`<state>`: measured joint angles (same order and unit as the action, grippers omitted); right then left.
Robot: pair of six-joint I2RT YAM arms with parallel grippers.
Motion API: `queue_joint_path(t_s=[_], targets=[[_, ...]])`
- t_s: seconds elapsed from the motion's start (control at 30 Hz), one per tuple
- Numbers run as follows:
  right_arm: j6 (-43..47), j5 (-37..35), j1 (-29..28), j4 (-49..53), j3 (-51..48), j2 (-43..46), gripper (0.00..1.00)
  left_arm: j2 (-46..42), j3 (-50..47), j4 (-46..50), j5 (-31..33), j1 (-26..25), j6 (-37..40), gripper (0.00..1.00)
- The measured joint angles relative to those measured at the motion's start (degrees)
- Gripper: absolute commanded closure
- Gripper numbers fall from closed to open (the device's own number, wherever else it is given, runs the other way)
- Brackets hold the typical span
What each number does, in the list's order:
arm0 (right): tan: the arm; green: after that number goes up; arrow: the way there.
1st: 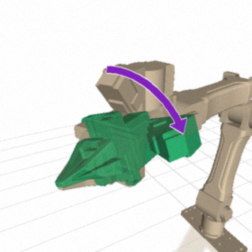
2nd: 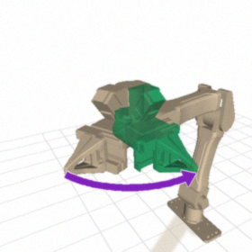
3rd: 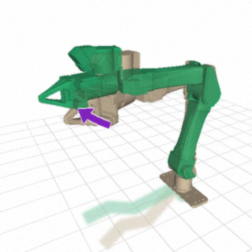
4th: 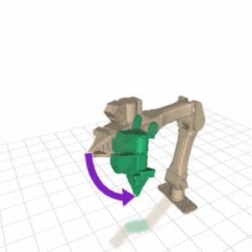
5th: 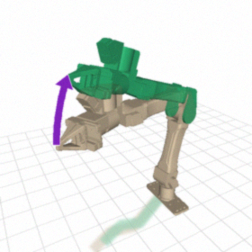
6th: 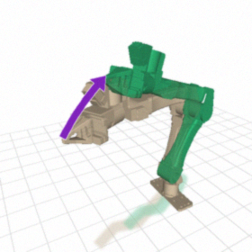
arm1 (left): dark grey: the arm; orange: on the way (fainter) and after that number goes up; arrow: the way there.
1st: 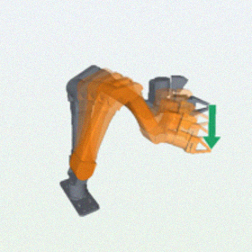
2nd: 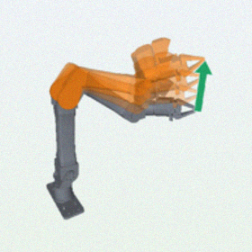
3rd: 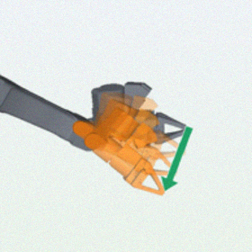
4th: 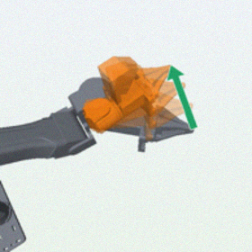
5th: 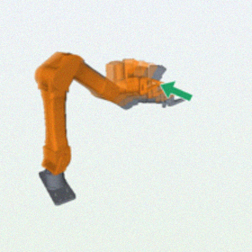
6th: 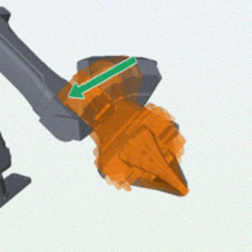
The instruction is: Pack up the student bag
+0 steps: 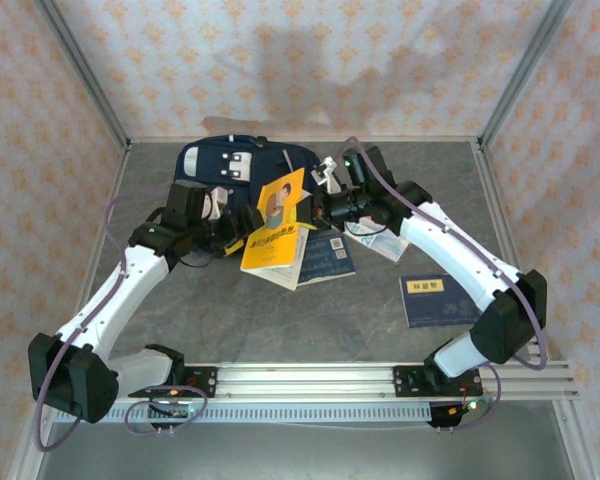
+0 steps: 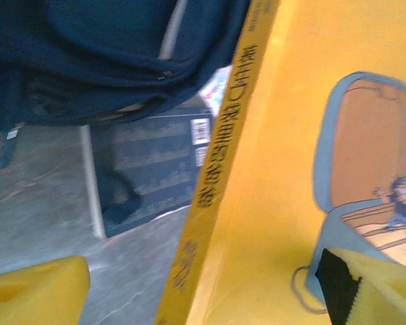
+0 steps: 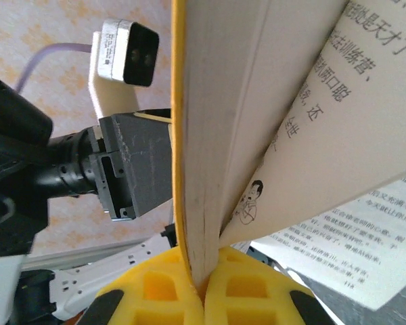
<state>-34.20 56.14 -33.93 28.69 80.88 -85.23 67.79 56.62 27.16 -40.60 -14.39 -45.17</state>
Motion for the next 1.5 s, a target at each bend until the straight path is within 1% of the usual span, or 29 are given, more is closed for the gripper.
queue_joint_path(t_s=[0.1, 0.2, 0.23, 0.3, 0.47, 0.57, 0.6, 0.63, 0.7, 0.73, 0.77, 0.83, 0.9, 0.97, 1.2, 1.3, 1.4, 1.5], targets=[[-1.0, 0.6, 0.8, -1.3, -0.9, 0.8, 1.00, 0.7, -0.8, -7.0, -3.8, 0.2, -3.7, 0.16], [-1.6, 1.1, 1.7, -2.3, -2.1, 1.2, 1.00, 1.4, -1.9, -13.5, -6.7, 0.2, -7.3, 0.25], [-1.8, 1.2, 2.2, -2.4, -2.5, 1.4, 1.00, 1.6, -2.5, -15.5, -7.3, 0.3, -8.7, 0.30], [-1.8, 1.3, 3.3, -2.4, -3.0, 1.8, 1.00, 2.4, -3.3, -18.4, -7.9, 0.7, -10.7, 0.46], [-0.2, -0.6, 4.7, -0.2, -3.0, 2.4, 1.00, 3.6, -3.9, -22.2, -8.6, 1.0, -13.7, 0.83], [0.8, -3.3, 4.9, 2.0, -3.0, 2.4, 1.00, 3.7, -4.2, -25.0, -9.5, 1.0, -15.2, 1.00], [1.0, -4.1, 5.0, 2.5, -3.0, 2.4, 1.00, 3.7, -4.3, -25.9, -9.7, 1.0, -15.6, 1.00], [1.3, -5.0, 5.1, 3.0, -3.0, 2.4, 0.97, 4.0, -4.3, -26.9, -9.8, 1.0, -16.3, 1.00], [1.7, -7.1, 5.1, 4.1, -3.0, 2.4, 0.66, 4.4, -4.3, -28.9, -10.0, 0.9, -17.3, 1.00], [2.0, -8.7, 5.1, 4.6, -3.0, 2.4, 0.47, 4.6, -4.3, -29.6, -10.1, 0.7, -18.2, 1.00], [2.2, -9.9, 5.0, 4.9, -3.0, 2.5, 0.34, 4.8, -4.3, -30.4, -10.1, 0.4, -19.1, 1.00], [2.3, -12.0, 4.7, 5.6, -3.1, 2.5, 0.20, 5.1, -4.3, -32.1, -10.1, -0.3, -20.8, 1.00], [1.1, -13.3, 4.5, 5.0, -4.2, 3.0, 0.12, 5.2, -4.3, -33.9, -10.1, -0.8, -22.5, 1.00], [-1.3, -13.5, 4.4, 2.8, -6.6, 3.7, 0.07, 5.4, -4.2, -35.3, -10.0, -1.3, -24.0, 1.00], [-12.1, -11.5, 4.6, -10.9, -14.7, 4.2, 0.04, 5.5, -2.8, -37.3, -8.4, -1.7, -27.1, 1.00], [-17.7, -9.2, 5.6, -20.7, -18.7, 4.2, 0.04, 5.5, -1.7, -37.4, -7.1, -1.7, -27.5, 1.00], [-24.7, -7.4, 6.7, -33.1, -23.5, 3.6, 0.04, 5.5, -1.1, -37.3, -6.3, -1.8, -27.9, 1.00], [-32.3, -6.1, 7.5, -45.9, -26.7, 1.4, 0.10, 5.5, -1.0, -36.7, -6.0, -2.1, -27.5, 1.00]])
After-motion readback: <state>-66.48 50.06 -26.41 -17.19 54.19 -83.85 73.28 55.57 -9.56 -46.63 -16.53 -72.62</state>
